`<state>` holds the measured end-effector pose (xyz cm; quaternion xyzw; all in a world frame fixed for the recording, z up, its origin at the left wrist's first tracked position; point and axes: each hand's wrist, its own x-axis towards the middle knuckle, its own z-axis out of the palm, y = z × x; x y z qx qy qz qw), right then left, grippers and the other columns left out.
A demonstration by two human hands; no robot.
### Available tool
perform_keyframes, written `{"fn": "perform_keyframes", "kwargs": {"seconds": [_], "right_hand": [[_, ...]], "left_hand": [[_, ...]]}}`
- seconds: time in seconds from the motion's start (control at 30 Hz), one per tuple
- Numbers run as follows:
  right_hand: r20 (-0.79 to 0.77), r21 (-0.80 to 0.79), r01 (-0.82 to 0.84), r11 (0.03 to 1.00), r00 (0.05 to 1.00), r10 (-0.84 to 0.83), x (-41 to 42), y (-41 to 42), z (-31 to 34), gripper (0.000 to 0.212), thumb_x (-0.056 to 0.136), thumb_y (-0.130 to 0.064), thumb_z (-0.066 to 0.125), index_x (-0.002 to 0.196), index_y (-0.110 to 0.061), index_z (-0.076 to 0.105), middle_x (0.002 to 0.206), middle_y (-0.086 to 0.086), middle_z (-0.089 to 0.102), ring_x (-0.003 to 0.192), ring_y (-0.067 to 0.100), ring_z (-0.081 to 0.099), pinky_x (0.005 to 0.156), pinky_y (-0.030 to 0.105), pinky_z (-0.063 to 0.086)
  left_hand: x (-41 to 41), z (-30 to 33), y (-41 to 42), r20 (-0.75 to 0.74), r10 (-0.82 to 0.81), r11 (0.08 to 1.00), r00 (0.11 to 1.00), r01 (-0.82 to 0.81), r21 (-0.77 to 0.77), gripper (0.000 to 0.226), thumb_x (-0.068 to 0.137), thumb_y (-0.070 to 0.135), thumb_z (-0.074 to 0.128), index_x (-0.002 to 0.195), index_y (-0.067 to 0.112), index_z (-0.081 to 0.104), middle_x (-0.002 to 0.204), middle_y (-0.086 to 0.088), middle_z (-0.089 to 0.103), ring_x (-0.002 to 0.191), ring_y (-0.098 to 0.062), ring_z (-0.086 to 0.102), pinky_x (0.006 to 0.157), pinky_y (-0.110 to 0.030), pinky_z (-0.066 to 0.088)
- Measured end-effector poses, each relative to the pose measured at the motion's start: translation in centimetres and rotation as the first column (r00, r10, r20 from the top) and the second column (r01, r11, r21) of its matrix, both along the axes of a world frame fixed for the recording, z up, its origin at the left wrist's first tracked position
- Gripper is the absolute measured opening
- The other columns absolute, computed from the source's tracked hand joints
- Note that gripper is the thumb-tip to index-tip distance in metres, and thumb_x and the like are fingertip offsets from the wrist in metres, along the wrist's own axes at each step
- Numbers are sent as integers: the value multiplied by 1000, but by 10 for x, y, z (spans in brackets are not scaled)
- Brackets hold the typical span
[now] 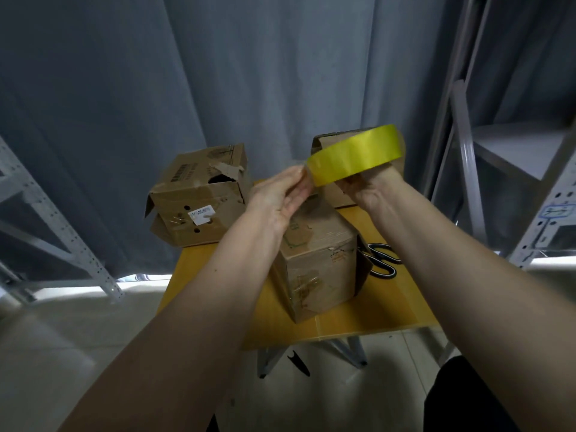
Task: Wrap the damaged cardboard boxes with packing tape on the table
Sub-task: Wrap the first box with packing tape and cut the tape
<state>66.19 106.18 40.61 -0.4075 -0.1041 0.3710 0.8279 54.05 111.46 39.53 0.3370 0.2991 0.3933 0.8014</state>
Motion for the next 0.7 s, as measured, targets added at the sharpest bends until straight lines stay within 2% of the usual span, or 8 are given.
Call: {"fn": "perform_keyframes", "kwargs": {"seconds": [0.03,0.1,0.17,0.23,0.37,0.53,0.63,0.7], "right_hand": [[32,-43,18,999,999,-17,-1,0,-1,12,94,-4,50,96,-10,60,86,10,63,72,23,59,55,30,53],[86,-107,73,992,994,-64,-2,0,-3,22,89,-1,60,110,-9,59,102,14,63,91,28,63,67,39,55],[199,-141,149,979,973,-119,-1,2,-6,19,84,-1,66,99,-11,61,100,12,64,95,29,63,70,43,56],[305,-161,191,968,943,-135,-2,1,-6,13,83,-6,69,89,-14,61,98,10,65,98,31,65,76,47,58],[439,-185,191,964,894,-93,-2,1,-10,13,85,-17,71,81,-22,60,92,6,65,89,30,67,56,38,59],[401,-187,177,966,912,-90,6,-2,-13,15,87,-25,70,82,-22,57,90,5,63,73,26,67,46,33,56],[436,-210,238,948,891,-127,19,-8,-15,19,87,-25,71,81,-29,53,87,0,61,79,25,66,45,33,56],[314,-245,177,953,945,-95,26,-8,-17,20,84,-23,73,87,-23,53,89,2,61,82,25,64,50,37,57]], "left_hand": [[0,0,1,-66,44,996,997,-39,77,4,88,-4,65,86,-1,66,64,-9,70,52,-12,68,65,-25,60],[0,1,3,-158,133,978,978,-104,183,10,87,5,70,96,1,69,75,-8,71,57,-9,69,58,-20,58],[0,-1,6,-216,209,960,954,-157,233,15,86,12,73,99,4,69,78,-6,70,63,-9,67,57,-18,57],[0,-4,9,-263,267,946,927,-200,255,10,84,15,76,90,10,69,79,-1,68,72,-9,65,63,-18,57],[-3,-10,13,-320,322,933,891,-242,266,13,78,21,81,81,17,68,91,-2,71,90,-19,67,87,-33,55],[-9,-4,17,-295,337,936,894,-282,211,15,78,19,82,76,18,67,96,-7,72,96,-27,68,91,-45,55],[-16,-1,28,-287,320,943,903,-274,189,15,77,19,82,82,16,69,106,-9,71,101,-29,67,92,-47,54],[-17,-2,29,-319,285,953,904,-232,195,19,75,24,84,87,18,70,113,-9,70,107,-28,65,96,-45,52]]}}
